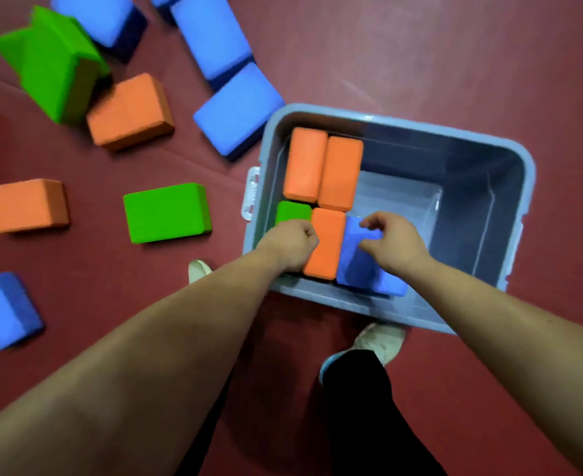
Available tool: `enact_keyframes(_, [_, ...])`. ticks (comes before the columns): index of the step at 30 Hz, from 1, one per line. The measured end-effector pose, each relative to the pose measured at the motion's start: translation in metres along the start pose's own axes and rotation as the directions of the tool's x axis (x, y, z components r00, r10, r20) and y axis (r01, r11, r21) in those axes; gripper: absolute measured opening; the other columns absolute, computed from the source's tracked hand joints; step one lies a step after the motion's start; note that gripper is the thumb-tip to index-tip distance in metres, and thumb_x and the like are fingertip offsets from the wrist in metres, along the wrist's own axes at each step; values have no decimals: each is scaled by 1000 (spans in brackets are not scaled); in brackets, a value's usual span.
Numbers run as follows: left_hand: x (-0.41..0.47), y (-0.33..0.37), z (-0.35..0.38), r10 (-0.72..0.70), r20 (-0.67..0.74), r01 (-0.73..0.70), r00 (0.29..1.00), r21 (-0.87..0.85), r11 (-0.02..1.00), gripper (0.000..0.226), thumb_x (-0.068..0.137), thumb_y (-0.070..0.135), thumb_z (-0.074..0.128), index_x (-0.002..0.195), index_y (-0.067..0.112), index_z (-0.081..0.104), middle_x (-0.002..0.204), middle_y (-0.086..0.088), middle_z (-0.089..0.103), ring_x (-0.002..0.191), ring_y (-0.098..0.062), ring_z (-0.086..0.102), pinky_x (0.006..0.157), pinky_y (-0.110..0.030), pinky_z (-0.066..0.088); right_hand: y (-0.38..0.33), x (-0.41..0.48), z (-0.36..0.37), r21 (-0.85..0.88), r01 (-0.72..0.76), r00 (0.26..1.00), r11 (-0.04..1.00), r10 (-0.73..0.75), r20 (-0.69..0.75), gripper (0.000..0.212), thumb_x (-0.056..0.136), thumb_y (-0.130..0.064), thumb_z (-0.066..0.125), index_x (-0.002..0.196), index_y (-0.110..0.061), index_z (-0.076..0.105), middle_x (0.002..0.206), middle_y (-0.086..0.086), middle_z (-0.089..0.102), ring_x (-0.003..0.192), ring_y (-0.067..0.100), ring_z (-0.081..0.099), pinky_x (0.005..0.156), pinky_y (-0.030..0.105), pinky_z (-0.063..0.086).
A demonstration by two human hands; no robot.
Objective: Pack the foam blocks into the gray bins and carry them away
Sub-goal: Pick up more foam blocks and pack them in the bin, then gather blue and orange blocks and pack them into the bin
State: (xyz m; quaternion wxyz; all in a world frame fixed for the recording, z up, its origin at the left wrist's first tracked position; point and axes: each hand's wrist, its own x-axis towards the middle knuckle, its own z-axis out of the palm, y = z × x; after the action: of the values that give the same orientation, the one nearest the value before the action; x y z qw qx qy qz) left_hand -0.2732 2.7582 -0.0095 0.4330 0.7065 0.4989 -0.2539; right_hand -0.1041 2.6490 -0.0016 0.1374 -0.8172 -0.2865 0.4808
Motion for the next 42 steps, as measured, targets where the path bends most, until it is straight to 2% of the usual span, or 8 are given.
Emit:
enact_keyframes(4, [-22, -45, -53, 18, -248, -53, 969, -133, 990, 18, 90, 30, 55, 89, 18, 68, 91, -9, 73, 90, -31, 67, 76, -39, 53, -67, -14, 37, 46, 121, 993, 992, -122, 9, 24, 78, 0, 67, 88, -22, 67, 72, -2, 65, 61, 6, 57, 61, 23, 41])
enact_keyframes(10, [-55, -195, -166, -147, -453, 9, 879, -293, 956, 17, 90, 26, 56, 86, 16, 68, 85, -9, 72, 87, -31, 65, 72, -37, 48, -209, -7, 177, 237, 149, 982, 960, -171, 76, 23, 82, 8, 63, 88, -14, 68, 65, 3, 57, 53, 8, 48, 57, 18, 41])
enact_keyframes(14, [-81, -354, -234, -340, -435, 153, 834, -409, 900, 21, 87, 31, 53, 70, 19, 58, 82, -10, 72, 84, -33, 66, 74, -38, 53, -305, 1, 319, 336, 50, 977, 941, -116, 180, 16, 85, 8, 62, 97, 1, 69, 54, -7, 48, 55, 15, 42, 66, 36, 43])
enact_keyframes(19, [-115, -607, -278, -651, -236, 455, 721, -547, 703, 21, 87, 31, 54, 78, 17, 67, 98, -8, 74, 101, -30, 66, 89, -35, 52, -433, -2, 499, 358, -30, 926, 933, -109, 362, 27, 84, 10, 60, 84, -17, 65, 62, 0, 44, 56, 12, 43, 61, 29, 45])
enact_keyframes(26, [-121, -830, -274, -687, -129, 673, 715, -137, 727, 45, 91, 30, 61, 135, 23, 54, 141, -7, 51, 129, -31, 47, 104, -43, 40, -499, 52, 661, 307, -183, 898, 934, 32, 439, 22, 80, -23, 79, 94, -19, 62, 84, 1, 60, 71, 14, 55, 67, 35, 52])
enact_keyframes(31, [-75, -908, -273, -459, -62, 430, 886, 482, 763, 88, 82, 33, 73, 153, 22, 23, 153, -2, 33, 141, -25, 30, 108, -47, 32, -503, 124, 737, 273, -266, 915, 925, 152, 374, 87, 73, -49, 80, 142, -9, 44, 118, 6, 57, 99, 19, 59, 82, 41, 58])
enact_keyframes(34, [-38, -932, -276, -465, -16, 407, 885, 511, 757, 112, 72, 43, 82, 156, 19, 12, 156, -1, 28, 145, -25, 24, 111, -51, 28, -505, 159, 769, 304, -235, 946, 923, 145, 289, 125, 50, -67, 78, 151, -14, 28, 136, 6, 53, 117, 23, 57, 99, 47, 51])
enact_keyframes(42, [27, -983, -283, -569, 181, 400, 802, 544, 738, 121, 51, 48, 93, 151, 29, 27, 149, -1, 42, 135, -27, 42, 108, -43, 35, -508, 201, 818, 310, -206, 978, 928, 183, 100, 129, 32, -73, 77, 139, -11, 39, 135, 9, 53, 116, 27, 59, 103, 40, 47])
